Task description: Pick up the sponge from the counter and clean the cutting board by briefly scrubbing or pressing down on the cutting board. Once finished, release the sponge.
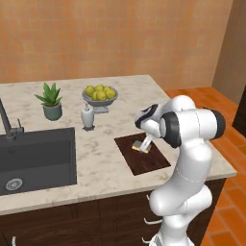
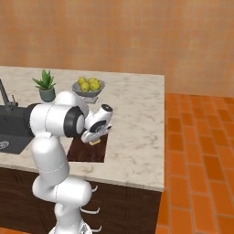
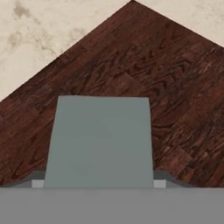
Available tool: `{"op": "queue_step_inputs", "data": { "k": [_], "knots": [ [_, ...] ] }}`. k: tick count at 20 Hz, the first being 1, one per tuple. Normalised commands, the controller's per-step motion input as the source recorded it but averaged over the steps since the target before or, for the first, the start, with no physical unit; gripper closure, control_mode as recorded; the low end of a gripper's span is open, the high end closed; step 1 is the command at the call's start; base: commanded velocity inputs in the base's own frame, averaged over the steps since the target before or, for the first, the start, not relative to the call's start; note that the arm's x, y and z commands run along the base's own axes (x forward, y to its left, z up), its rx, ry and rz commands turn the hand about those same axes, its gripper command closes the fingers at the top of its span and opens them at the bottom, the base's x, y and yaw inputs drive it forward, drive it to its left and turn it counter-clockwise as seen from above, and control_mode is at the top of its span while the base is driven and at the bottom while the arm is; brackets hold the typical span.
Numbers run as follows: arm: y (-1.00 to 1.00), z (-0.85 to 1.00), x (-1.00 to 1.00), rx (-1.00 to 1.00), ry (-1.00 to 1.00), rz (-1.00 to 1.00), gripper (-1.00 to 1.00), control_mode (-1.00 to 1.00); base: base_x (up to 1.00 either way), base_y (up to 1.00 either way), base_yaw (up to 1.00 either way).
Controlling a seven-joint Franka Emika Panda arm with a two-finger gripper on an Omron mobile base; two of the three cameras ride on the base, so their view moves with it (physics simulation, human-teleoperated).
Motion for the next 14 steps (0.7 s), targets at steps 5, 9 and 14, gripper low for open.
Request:
{"op": "queue_step_inputs", "data": {
  "k": [5, 9, 14],
  "knots": [
    [0.0, -0.14, -0.29, -0.27, 0.05, 0.22, 1.0, -1.0, 0.0, 0.0, 0.0],
    [-0.03, 0.0, -0.93, -0.1, -0.09, 0.14, 1.0, -1.0, 0.0, 0.0, 0.0],
    [-0.22, -0.06, -1.0, 0.0, -0.25, 0.1, 1.0, -1.0, 0.0, 0.0, 0.0]
  ]
}}
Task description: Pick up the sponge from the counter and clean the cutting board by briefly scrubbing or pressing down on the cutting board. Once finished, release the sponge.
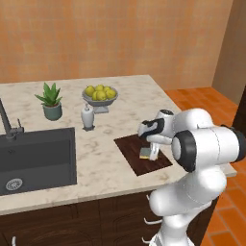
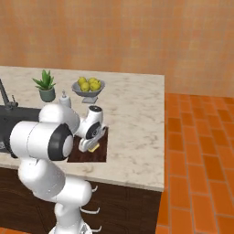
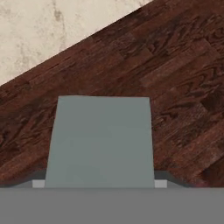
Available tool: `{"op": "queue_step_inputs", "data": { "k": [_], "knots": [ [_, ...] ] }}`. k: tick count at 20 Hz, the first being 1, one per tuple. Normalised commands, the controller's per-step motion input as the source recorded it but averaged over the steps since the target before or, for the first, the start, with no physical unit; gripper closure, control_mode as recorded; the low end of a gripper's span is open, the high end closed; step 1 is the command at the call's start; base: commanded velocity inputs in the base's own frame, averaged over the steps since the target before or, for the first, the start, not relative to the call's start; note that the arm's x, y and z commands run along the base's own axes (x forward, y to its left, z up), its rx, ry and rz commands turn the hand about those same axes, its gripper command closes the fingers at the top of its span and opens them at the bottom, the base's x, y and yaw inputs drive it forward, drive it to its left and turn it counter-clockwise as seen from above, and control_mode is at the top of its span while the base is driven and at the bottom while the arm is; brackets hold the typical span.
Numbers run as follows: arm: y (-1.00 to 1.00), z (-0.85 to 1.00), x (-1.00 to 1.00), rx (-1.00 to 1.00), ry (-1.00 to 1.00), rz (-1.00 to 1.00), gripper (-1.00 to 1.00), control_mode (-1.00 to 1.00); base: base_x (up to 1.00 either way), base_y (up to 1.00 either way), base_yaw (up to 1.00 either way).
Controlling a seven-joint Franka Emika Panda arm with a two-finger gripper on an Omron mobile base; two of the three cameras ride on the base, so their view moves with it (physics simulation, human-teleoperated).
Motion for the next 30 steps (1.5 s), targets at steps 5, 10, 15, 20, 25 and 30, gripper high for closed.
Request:
{"op": "queue_step_inputs", "data": {
  "k": [5, 10, 15, 20, 25, 30],
  "knots": [
    [-0.08, -0.04, -0.88, 0.0, -0.11, 0.12, 1.0, -1.0, 0.0, 0.0, 0.0],
    [0.0, -0.06, -0.14, 0.0, 0.0, 0.13, 1.0, -1.0, 0.0, 0.0, 0.0],
    [0.09, 0.0, 0.0, 0.0, 0.0, 0.12, 1.0, -1.0, 0.0, 0.0, 0.0],
    [0.33, 0.01, 0.0, 0.0, 0.0, 0.14, 1.0, -1.0, 0.0, 0.0, 0.0],
    [0.26, 0.12, 0.0, 0.0, -0.02, 0.1, 1.0, -1.0, 0.0, 0.0, 0.0],
    [0.01, 0.06, 0.09, 0.0, 0.0, 0.04, 1.0, -1.0, 0.0, 0.0, 0.0]
  ]
}}
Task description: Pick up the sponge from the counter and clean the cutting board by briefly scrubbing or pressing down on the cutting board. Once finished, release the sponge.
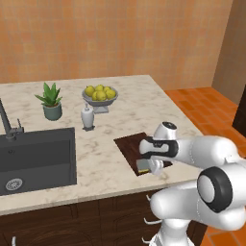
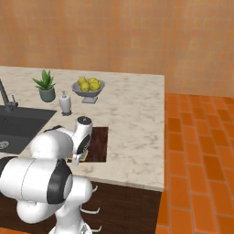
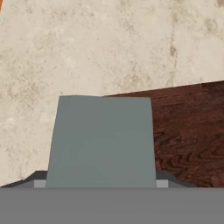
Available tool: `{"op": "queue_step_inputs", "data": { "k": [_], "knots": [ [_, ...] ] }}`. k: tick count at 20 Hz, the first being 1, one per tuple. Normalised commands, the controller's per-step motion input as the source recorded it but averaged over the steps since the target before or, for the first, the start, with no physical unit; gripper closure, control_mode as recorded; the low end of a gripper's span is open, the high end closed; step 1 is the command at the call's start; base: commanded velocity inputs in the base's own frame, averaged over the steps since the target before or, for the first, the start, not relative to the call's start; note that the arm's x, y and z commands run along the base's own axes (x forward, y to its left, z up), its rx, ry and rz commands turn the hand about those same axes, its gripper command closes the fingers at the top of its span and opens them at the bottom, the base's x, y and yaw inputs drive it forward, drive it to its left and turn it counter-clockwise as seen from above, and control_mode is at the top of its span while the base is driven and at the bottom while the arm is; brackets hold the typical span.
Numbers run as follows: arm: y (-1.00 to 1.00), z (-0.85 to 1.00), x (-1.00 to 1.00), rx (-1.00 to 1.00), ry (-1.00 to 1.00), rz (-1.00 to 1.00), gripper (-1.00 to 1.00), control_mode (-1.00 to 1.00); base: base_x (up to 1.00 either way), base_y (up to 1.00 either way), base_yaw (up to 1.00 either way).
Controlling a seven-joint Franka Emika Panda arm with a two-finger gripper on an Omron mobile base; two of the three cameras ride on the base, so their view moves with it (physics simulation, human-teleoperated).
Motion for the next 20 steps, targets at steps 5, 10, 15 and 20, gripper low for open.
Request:
{"op": "queue_step_inputs", "data": {
  "k": [5, 10, 15, 20],
  "knots": [
    [0.0, 0.0, 0.45, 0.0, 0.0, 0.01, 1.0, -1.0, 0.0, 0.0, 0.0],
    [0.0, 0.0, 0.58, 0.0, 0.03, 0.02, 1.0, -1.0, 0.0, 0.0, 0.0],
    [0.05, 0.0, 0.71, 0.0, 0.07, 0.04, 1.0, -1.0, 0.0, 0.0, 0.0],
    [0.07, 0.0, 0.76, 0.0, 0.08, 0.04, 1.0, -1.0, 0.0, 0.0, 0.0]
  ]
}}
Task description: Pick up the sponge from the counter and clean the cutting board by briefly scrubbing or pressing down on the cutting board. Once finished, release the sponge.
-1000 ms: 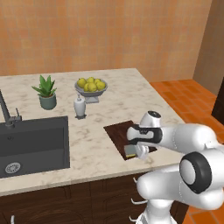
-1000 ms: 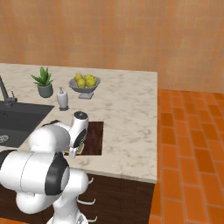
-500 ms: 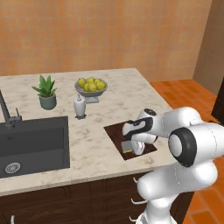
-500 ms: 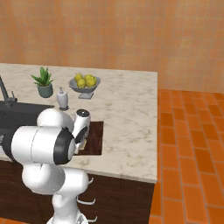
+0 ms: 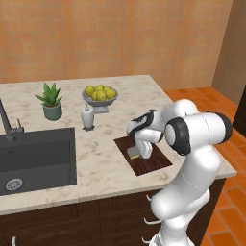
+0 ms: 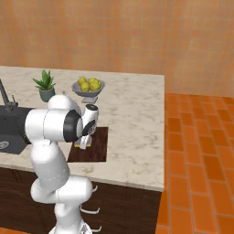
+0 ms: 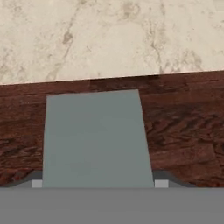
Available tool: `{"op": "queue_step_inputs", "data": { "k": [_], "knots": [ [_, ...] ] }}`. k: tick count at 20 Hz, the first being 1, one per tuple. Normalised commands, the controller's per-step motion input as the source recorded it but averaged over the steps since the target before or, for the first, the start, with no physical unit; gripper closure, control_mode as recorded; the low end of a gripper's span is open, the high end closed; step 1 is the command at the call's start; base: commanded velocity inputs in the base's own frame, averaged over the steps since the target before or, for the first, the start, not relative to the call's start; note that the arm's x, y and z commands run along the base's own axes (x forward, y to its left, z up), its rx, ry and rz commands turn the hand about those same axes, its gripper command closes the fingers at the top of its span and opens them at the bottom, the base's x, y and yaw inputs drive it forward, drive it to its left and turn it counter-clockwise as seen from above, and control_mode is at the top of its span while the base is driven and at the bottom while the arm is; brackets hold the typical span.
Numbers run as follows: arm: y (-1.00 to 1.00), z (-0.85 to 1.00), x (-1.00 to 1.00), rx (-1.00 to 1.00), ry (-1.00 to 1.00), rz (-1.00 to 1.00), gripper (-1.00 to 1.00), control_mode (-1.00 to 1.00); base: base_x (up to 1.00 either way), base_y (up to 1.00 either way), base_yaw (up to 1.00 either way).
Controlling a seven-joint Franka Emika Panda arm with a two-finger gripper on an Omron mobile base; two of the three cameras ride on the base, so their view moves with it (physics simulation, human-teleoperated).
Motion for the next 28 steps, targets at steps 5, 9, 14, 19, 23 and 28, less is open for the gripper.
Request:
{"op": "queue_step_inputs", "data": {
  "k": [5, 9, 14, 19, 23, 28],
  "knots": [
    [0.07, 0.0, 0.7, 0.0, 0.06, 0.03, 1.0, -1.0, 0.0, 0.0, 0.0],
    [0.09, 0.0, 0.65, 0.0, 0.05, 0.01, 1.0, -1.0, 0.0, 0.0, 0.0],
    [0.1, 0.0, 0.46, 0.0, 0.02, 0.0, 1.0, -1.0, 0.0, 0.0, 0.0],
    [-0.19, 0.0, -0.27, 0.01, 0.0, 0.0, 1.0, -1.0, 0.0, 0.0, 0.0],
    [-0.75, 0.0, -0.6, 0.0, 0.0, 0.02, 1.0, -1.0, 0.0, 0.0, 0.0],
    [-0.99, 0.0, -0.6, 0.0, 0.0, 0.07, 1.0, -1.0, 0.0, 0.0, 0.0]
  ]
}}
